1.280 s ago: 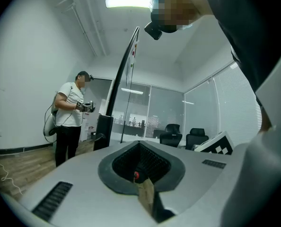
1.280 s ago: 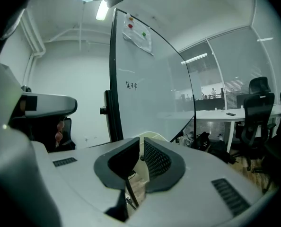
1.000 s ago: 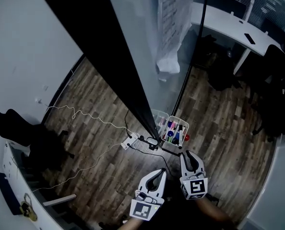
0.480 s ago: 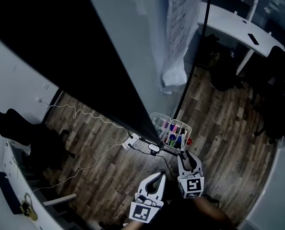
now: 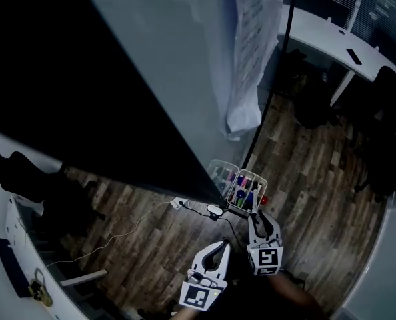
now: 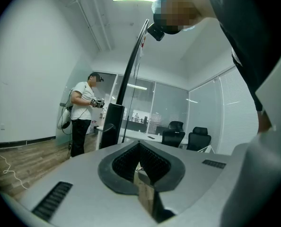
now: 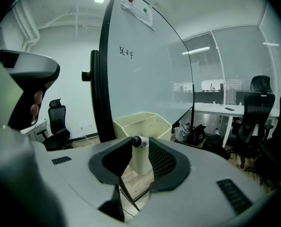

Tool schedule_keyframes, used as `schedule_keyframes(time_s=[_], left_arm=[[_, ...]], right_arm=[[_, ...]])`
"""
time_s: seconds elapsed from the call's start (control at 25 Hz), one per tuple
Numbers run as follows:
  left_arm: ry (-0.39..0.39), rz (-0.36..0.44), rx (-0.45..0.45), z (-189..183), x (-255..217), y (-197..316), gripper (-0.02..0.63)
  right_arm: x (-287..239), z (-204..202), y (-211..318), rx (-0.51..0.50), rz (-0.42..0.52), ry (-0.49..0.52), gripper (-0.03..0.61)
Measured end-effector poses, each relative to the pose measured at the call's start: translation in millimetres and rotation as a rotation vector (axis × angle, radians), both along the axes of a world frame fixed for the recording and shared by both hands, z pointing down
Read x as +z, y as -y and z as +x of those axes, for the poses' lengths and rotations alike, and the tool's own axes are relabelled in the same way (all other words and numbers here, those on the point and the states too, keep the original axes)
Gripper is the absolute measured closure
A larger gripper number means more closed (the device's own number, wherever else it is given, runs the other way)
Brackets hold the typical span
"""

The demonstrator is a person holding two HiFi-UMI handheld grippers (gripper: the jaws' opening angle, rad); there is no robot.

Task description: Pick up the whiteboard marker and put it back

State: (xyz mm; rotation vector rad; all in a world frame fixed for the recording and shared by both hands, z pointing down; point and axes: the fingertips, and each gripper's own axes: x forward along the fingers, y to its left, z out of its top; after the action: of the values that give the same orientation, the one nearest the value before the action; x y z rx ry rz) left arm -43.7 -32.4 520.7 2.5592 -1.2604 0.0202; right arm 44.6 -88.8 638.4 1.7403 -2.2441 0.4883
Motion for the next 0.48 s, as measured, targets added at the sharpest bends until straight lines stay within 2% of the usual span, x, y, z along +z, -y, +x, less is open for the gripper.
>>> schedule_keyframes(time_s=[0.12,0.48], left_arm=[[-0.005,-0.001,-0.004,0.4,-0.4,0.3,0.606],[-0.009,0.001,-0.015,-0.3,-0.3,-1.2,0.606]], right_arm=[[-0.3,-0.8,-0.1,-0.005,0.000,-0.007,0.480],[-7.2,1.6,-1.5,-0.006,0.012,-0.005,0.491]])
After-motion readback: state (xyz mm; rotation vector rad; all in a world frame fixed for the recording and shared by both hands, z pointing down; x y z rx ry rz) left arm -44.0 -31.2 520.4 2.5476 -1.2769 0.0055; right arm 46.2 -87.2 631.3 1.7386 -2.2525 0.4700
